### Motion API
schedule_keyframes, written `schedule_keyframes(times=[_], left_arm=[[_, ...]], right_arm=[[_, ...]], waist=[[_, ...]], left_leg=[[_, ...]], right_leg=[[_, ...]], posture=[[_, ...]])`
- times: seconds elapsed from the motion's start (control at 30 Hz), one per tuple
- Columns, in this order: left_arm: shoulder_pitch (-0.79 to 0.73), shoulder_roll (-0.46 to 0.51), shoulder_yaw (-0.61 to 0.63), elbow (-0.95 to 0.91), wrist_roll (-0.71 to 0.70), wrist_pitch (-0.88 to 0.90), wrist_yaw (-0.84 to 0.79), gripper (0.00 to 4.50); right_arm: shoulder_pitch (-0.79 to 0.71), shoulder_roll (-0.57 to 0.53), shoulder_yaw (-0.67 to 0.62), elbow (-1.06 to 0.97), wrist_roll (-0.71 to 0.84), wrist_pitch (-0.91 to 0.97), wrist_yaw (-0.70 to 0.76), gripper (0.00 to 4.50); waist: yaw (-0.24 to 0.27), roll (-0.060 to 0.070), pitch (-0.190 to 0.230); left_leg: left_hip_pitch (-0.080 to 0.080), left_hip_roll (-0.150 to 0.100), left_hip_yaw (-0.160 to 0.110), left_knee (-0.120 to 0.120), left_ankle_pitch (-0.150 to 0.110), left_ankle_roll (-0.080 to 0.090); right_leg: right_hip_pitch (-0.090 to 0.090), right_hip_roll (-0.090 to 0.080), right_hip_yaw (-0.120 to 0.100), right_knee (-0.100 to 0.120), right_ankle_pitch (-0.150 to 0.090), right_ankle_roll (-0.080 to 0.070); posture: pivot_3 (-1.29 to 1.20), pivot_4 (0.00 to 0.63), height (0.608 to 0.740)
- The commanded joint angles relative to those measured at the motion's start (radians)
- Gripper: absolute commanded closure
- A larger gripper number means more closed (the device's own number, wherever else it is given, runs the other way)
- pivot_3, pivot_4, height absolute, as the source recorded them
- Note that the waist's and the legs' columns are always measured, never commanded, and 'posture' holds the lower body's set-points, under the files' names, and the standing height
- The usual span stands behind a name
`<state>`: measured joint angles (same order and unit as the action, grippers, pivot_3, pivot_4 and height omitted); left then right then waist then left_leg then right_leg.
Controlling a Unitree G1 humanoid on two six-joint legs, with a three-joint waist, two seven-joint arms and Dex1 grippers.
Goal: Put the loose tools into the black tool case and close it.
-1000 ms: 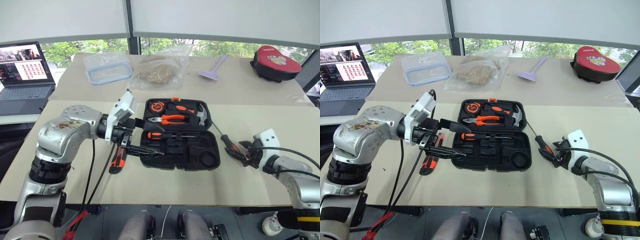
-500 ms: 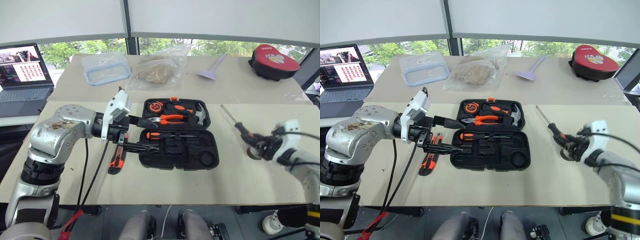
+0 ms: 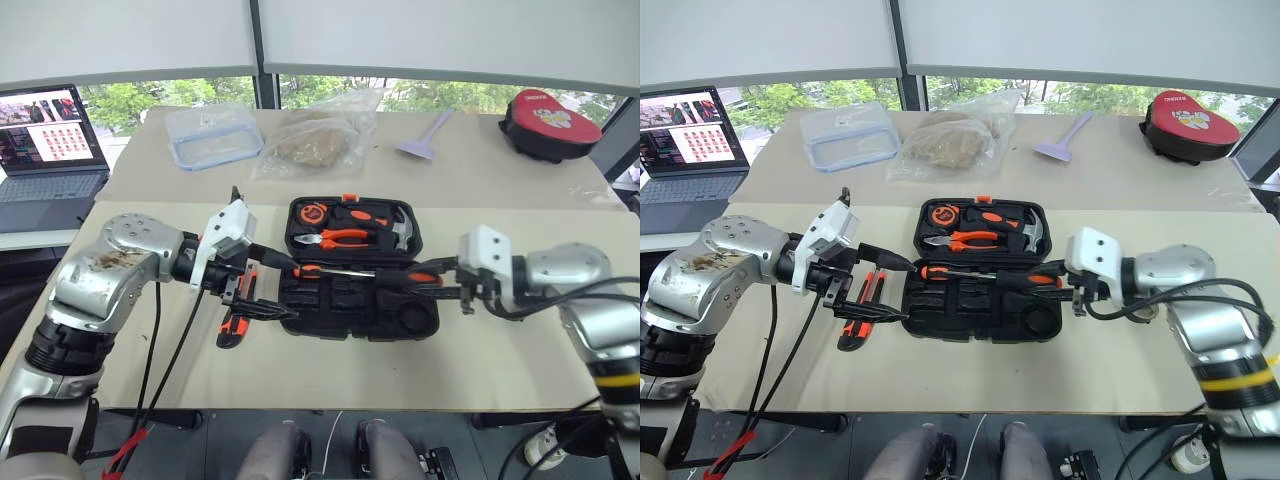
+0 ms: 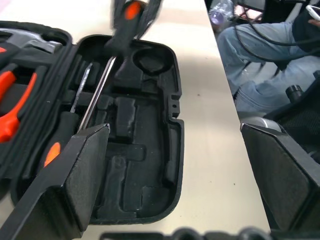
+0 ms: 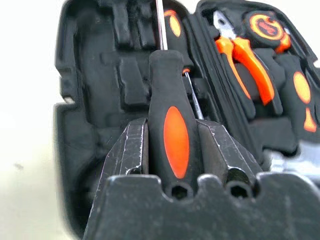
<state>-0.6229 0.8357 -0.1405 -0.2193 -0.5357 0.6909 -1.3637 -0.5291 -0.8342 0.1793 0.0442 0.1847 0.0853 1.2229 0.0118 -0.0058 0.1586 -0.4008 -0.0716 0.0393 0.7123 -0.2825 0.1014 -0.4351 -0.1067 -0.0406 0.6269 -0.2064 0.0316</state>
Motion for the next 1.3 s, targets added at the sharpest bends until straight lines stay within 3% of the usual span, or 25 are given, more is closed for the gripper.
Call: schedule_keyframes(times=[0.03, 0.33, 0.4, 0.63, 0.7, 0.8, 1.17, 1.3], left_arm=[[-0.011, 0.002, 0.019, -0.015, -0.003, -0.02, 0.008, 0.0], [-0.003, 0.007, 0.028, -0.02, -0.005, -0.021, 0.023, 0.0], [-0.002, 0.009, 0.03, -0.021, -0.006, -0.021, 0.025, 0.0], [-0.011, 0.004, 0.029, -0.009, -0.002, -0.023, 0.03, 0.0], [-0.014, 0.0, 0.025, -0.005, 0.0, -0.026, 0.031, 0.0], [-0.018, -0.004, 0.018, -0.001, 0.005, -0.032, 0.031, 0.0], [-0.031, -0.01, 0.008, 0.025, 0.024, -0.055, 0.024, 0.0], [-0.026, -0.012, 0.007, 0.027, 0.029, -0.059, 0.026, 0.0]], right_arm=[[-0.075, 0.027, 0.018, 0.118, -0.062, -0.119, 0.013, 3.46], [-0.085, 0.05, 0.044, 0.21, -0.116, -0.222, 0.047, 3.46], [-0.082, 0.05, 0.038, 0.209, -0.109, -0.208, 0.051, 2.45], [-0.098, 0.089, -0.013, 0.114, -0.013, -0.06, 0.037, 0.13], [-0.104, 0.109, -0.022, 0.088, 0.009, -0.001, 0.018, 0.06], [-0.098, 0.133, -0.028, 0.049, 0.039, 0.065, 0.008, 0.67], [-0.074, 0.173, 0.03, 0.112, -0.049, 0.047, -0.04, 4.48], [-0.074, 0.182, 0.081, 0.178, -0.122, 0.03, -0.059, 4.48]], waist=[[0.001, 0.0, 0.0], [-0.001, 0.0, 0.0], [-0.001, 0.0, 0.0], [-0.003, 0.0, 0.0], [-0.003, 0.0, 0.0], [-0.001, 0.0, 0.0], [-0.002, 0.0, 0.0], [-0.004, 0.0, 0.0]], left_leg=[[-0.001, 0.0, 0.0, 0.0, 0.0, 0.0], [-0.003, 0.0, 0.0, 0.0, 0.0, 0.0], [-0.003, 0.0, 0.0, 0.0, 0.0, 0.0], [-0.002, 0.0, 0.0, 0.0, 0.0, 0.0], [-0.002, 0.0, 0.0, 0.0, 0.0, 0.0], [-0.003, 0.0, 0.0, 0.0, 0.0, 0.0], [-0.002, 0.0, 0.0, 0.0, 0.0, 0.0], [-0.002, 0.0, 0.0, 0.0, 0.0, 0.0]], right_leg=[[-0.001, 0.0, 0.0, 0.0, 0.0, 0.0], [-0.003, 0.001, -0.001, 0.0, 0.0, 0.0], [-0.002, 0.001, -0.002, 0.0, 0.0, 0.0], [-0.002, 0.001, -0.002, 0.001, 0.0, 0.0], [-0.003, 0.0, -0.002, 0.001, 0.0, 0.0], [-0.003, 0.0, -0.002, 0.001, 0.0, 0.0], [-0.003, 0.002, -0.003, 0.001, 0.0, 0.0], [-0.003, 0.003, -0.003, 0.001, 0.0, 0.0]], posture=[[0.0, 0.15, 0.728], [0.0, 0.15, 0.728], [0.0, 0.15, 0.728], [0.0, 0.15, 0.728], [0.0, 0.15, 0.728], [0.0, 0.15, 0.728], [0.0, 0.15, 0.728], [0.0, 0.15, 0.728]])
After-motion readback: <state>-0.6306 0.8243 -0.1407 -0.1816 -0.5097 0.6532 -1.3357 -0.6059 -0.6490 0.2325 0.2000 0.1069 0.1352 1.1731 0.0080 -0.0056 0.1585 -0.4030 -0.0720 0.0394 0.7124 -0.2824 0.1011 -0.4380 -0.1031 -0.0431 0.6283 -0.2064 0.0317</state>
